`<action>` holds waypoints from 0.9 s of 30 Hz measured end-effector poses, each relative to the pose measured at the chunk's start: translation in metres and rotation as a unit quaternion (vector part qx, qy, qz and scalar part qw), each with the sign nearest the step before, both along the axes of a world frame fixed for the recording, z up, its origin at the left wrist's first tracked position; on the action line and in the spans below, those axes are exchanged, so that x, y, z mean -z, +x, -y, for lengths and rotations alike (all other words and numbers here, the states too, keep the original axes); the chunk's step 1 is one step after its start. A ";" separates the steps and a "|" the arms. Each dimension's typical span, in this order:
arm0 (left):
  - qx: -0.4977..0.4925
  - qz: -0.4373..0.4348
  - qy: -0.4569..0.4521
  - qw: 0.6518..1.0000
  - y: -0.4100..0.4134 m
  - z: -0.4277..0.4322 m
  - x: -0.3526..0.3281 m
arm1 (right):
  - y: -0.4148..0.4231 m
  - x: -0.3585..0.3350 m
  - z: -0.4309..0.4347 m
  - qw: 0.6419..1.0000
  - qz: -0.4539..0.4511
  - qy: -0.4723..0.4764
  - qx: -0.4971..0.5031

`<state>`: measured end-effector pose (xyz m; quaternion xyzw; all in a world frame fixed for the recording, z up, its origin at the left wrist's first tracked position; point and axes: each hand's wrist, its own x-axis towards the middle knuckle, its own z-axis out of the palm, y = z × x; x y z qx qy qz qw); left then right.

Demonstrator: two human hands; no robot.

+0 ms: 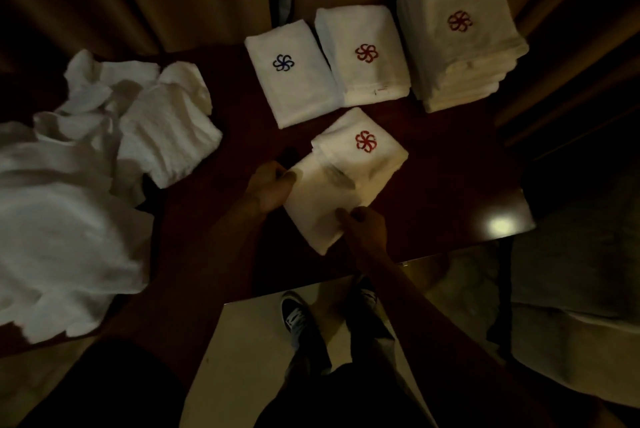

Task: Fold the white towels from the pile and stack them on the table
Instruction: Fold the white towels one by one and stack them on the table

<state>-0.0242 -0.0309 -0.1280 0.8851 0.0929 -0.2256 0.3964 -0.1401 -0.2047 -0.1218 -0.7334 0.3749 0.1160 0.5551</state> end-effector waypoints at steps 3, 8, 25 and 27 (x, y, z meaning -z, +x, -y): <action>0.009 0.020 -0.005 1.000 -0.005 -0.004 0.002 | -0.001 -0.002 0.002 0.999 -0.003 -0.016 -0.034; 0.035 0.045 -0.028 0.998 -0.013 -0.019 0.006 | -0.009 0.000 -0.002 0.993 0.020 -0.052 -0.104; 0.198 0.042 0.057 0.978 -0.023 -0.040 0.017 | -0.022 0.007 -0.003 0.971 0.038 -0.113 -0.206; 0.204 0.050 0.072 0.975 -0.021 -0.035 0.014 | -0.020 0.012 0.001 0.970 0.046 -0.137 -0.194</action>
